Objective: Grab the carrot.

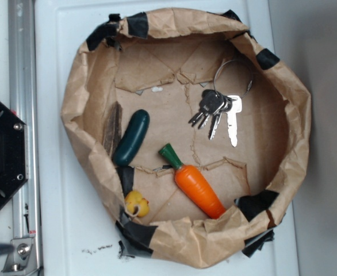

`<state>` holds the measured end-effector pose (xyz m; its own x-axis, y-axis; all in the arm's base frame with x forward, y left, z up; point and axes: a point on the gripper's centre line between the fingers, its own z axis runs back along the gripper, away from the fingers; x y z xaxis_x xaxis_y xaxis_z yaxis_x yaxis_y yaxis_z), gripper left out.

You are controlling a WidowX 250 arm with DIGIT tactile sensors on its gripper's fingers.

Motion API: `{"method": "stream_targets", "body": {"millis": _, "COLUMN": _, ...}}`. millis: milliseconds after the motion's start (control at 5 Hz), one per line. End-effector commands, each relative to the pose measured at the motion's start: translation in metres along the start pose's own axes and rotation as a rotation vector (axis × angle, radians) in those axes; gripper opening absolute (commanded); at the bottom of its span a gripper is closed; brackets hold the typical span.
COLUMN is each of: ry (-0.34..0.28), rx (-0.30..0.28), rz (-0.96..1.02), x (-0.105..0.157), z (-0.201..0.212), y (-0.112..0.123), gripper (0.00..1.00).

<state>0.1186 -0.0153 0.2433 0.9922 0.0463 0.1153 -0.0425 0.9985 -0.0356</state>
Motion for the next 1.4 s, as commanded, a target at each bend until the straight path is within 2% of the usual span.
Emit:
{"method": "stream_targets", "body": {"millis": 0, "ry": 0.0, "rx": 0.0, "rz": 0.0, "x": 0.0, "z": 0.0, "y": 0.0, "gripper": 1.0}}
{"method": "stream_targets", "body": {"millis": 200, "ry": -0.121, "rx": 0.01, "rz": -0.154, "x": 0.045, "z": -0.053, "y": 0.026, "gripper": 1.0}}
{"method": "stream_targets", "body": {"millis": 400, "ry": -0.297, "rx": 0.006, "rz": 0.078, "x": 0.094, "z": -0.072, "y": 0.038, "gripper": 1.0}}
{"method": "stream_targets", "body": {"millis": 600, "ry": -0.519, "rx": -0.055, "rz": -0.089, "x": 0.132, "z": -0.098, "y": 0.021, "gripper": 1.0}}
{"method": "stream_targets", "body": {"millis": 800, "ry": -0.395, "rx": -0.081, "rz": -0.276, "x": 0.134, "z": -0.118, "y": -0.003, "gripper": 1.0}}
{"method": "stream_targets", "body": {"millis": 1000, "ry": -0.279, "rx": -0.152, "rz": -0.411, "x": 0.14, "z": -0.149, "y": -0.03, "gripper": 1.0}}
{"method": "stream_targets", "body": {"millis": 1200, "ry": -0.181, "rx": -0.145, "rz": -0.516, "x": 0.144, "z": -0.179, "y": -0.042, "gripper": 1.0}}
